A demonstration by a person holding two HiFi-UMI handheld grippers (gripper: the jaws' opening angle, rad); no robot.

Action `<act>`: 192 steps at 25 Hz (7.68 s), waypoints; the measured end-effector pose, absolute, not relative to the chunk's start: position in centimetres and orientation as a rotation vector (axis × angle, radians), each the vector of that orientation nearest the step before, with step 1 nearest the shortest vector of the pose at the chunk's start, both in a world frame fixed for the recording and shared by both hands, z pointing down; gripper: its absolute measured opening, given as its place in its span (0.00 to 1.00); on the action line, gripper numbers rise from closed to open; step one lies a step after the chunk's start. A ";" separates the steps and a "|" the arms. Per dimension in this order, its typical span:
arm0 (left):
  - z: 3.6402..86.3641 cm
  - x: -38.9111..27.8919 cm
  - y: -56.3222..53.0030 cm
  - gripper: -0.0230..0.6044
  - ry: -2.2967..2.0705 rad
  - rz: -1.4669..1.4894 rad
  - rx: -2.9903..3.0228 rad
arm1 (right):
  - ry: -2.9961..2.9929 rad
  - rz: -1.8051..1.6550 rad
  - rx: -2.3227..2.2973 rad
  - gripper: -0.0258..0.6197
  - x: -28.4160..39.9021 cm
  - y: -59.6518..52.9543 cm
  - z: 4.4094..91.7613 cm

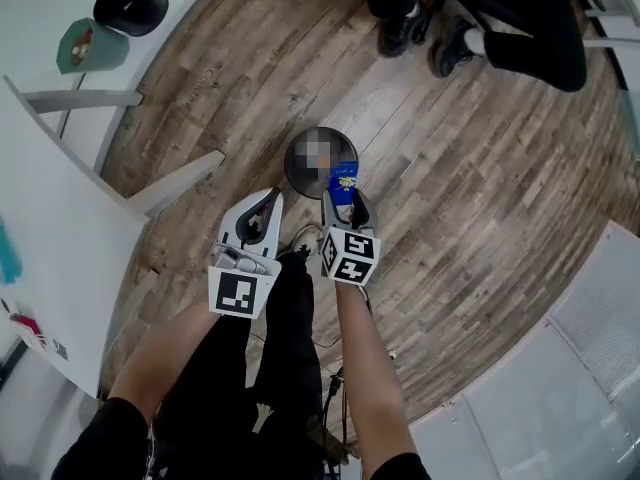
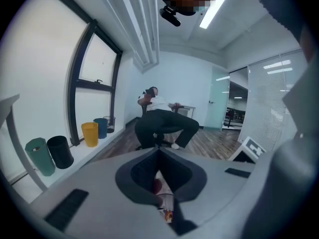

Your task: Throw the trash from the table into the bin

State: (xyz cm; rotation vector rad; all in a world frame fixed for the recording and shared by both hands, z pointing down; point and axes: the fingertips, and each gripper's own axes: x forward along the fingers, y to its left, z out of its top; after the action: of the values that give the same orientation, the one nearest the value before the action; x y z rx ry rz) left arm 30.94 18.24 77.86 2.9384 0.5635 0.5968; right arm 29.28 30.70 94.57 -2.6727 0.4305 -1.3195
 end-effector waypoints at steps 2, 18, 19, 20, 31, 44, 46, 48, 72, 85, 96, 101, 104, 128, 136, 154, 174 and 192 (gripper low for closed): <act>80.1 30.8 17.5 0.03 0.531 0.637 2.921 | 0.428 -1.447 -2.645 0.43 28.7 30.7 98.8; 84.8 31.5 15.7 0.03 0.499 0.703 2.882 | 0.422 -1.622 -2.621 0.22 28.3 29.3 106.2; 84.1 31.8 15.6 0.03 0.490 0.691 2.882 | 0.409 -1.609 -2.651 0.15 28.7 29.4 105.1; 83.2 32.1 15.4 0.03 0.476 0.677 2.880 | 0.402 -1.594 -2.677 0.09 29.0 29.4 103.9; 63.3 34.1 16.6 0.03 0.515 0.526 2.900 | 0.452 -1.114 -2.848 0.05 34.5 28.2 76.9; 43.9 27.7 13.4 0.03 0.387 0.252 2.976 | 0.716 -0.529 -2.925 0.05 29.9 24.5 51.2; 43.2 26.2 12.9 0.03 0.338 0.231 2.999 | 0.762 -0.481 -2.911 0.05 29.2 23.9 49.9; 42.3 24.4 12.4 0.03 0.298 0.191 3.012 | 0.819 -0.418 -2.907 0.05 27.9 23.3 48.4; 35.9 -3.0 -0.2 0.03 -1.106 -0.003 2.934 | 2.036 -0.053 -2.203 0.05 8.3 5.7 37.0; 34.9 -15.5 -4.6 0.03 -1.274 -0.060 2.812 | 2.176 -0.084 -2.052 0.05 -4.1 0.4 34.4; 36.7 -18.5 -6.8 0.03 -1.259 -0.039 2.794 | 2.187 -0.068 -2.078 0.05 -6.6 -1.1 34.8; 37.2 -18.4 -7.2 0.03 -1.291 -0.031 2.744 | 2.204 -0.064 -2.083 0.05 -6.6 -1.0 34.9; 37.1 -17.9 -6.7 0.03 -1.299 -0.010 2.776 | 2.210 -0.075 -2.082 0.05 -6.1 -0.9 35.2; 38.2 -17.4 -13.3 0.03 -1.440 -0.007 2.717 | 2.348 -0.096 -1.933 0.05 -6.0 -8.6 37.0; 37.2 -17.8 -23.7 0.03 -1.281 -0.042 2.820 | 2.236 -0.088 -2.071 0.05 -6.8 -18.0 36.8; 39.3 -16.6 -35.5 0.03 -1.238 0.006 2.757 | 2.233 -0.591 -2.202 0.05 -1.7 -33.4 47.5; 47.5 -17.5 -39.9 0.03 -1.353 0.134 2.553 | 2.478 -1.253 -2.457 0.55 6.5 -52.9 70.7; 46.5 -18.3 -39.5 0.03 -1.347 0.133 2.565 | 2.479 -1.048 -2.453 0.05 4.6 -50.3 66.7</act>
State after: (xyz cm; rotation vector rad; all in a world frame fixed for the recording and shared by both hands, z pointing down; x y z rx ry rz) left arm -18.25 -39.47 46.54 2.5654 -1.3471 0.1329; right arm 4.59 -50.27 66.71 -2.4532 2.4794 -1.0477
